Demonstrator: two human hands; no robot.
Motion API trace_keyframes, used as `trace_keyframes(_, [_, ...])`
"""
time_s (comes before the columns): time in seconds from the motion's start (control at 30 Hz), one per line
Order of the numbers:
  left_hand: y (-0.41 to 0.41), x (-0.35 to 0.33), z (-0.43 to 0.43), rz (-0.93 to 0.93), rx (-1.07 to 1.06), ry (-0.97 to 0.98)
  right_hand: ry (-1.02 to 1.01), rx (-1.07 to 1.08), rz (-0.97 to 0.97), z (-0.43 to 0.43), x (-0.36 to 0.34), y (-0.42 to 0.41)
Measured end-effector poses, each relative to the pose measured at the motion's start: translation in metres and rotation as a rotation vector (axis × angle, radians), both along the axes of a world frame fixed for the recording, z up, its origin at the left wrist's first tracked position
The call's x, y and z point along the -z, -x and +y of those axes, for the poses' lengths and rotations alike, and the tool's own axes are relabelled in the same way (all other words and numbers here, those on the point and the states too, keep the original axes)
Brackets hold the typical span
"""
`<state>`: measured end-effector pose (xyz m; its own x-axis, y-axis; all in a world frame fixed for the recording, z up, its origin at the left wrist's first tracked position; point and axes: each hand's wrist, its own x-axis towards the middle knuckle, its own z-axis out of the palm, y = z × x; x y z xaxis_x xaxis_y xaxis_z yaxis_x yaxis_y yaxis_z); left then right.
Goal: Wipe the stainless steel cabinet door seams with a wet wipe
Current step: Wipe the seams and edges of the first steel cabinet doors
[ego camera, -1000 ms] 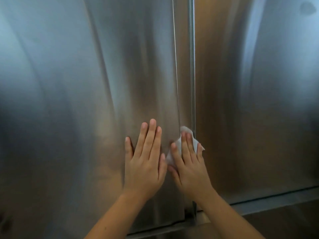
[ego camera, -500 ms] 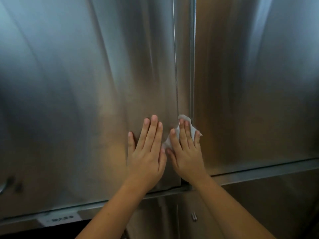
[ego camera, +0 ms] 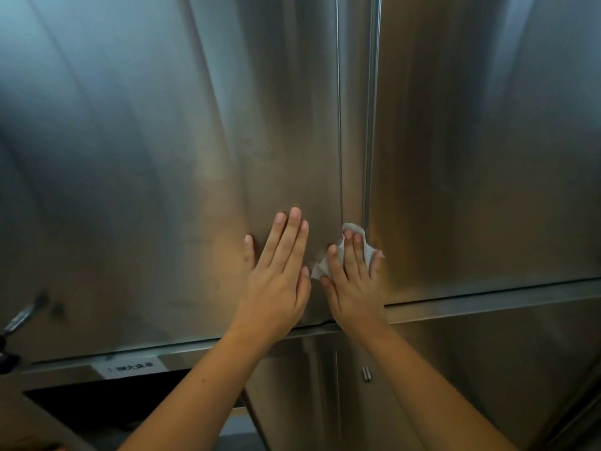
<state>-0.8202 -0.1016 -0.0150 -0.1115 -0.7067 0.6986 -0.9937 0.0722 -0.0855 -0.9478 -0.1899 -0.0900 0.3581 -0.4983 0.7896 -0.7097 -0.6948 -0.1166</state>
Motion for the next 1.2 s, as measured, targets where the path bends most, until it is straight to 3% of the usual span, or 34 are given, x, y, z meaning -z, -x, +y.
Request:
trace_keyframes(0.3, [0.002, 0.004, 0.003, -0.017, -0.037, -0.035, -0.119, 0.031, 0.167, 0.018, 0.063, 0.013])
trace_keyframes(0.43, [0.004, 0.003, 0.004, -0.003, -0.027, -0.032, -0.114, -0.013, 0.144, 0.012, 0.051, 0.013])
trace_keyframes(0.6, [0.007, 0.001, 0.005, 0.009, -0.010, -0.008, -0.059, -0.036, -0.024, -0.001, 0.002, -0.003])
trace_keyframes(0.93, [0.002, -0.002, -0.001, -0.013, -0.010, 0.037, -0.044, -0.002, 0.052, 0.010, 0.031, 0.005])
trace_keyframes(1.2, [-0.004, -0.041, -0.019, -0.007, 0.038, 0.178, 0.065, -0.046, -0.040, -0.002, -0.038, -0.002])
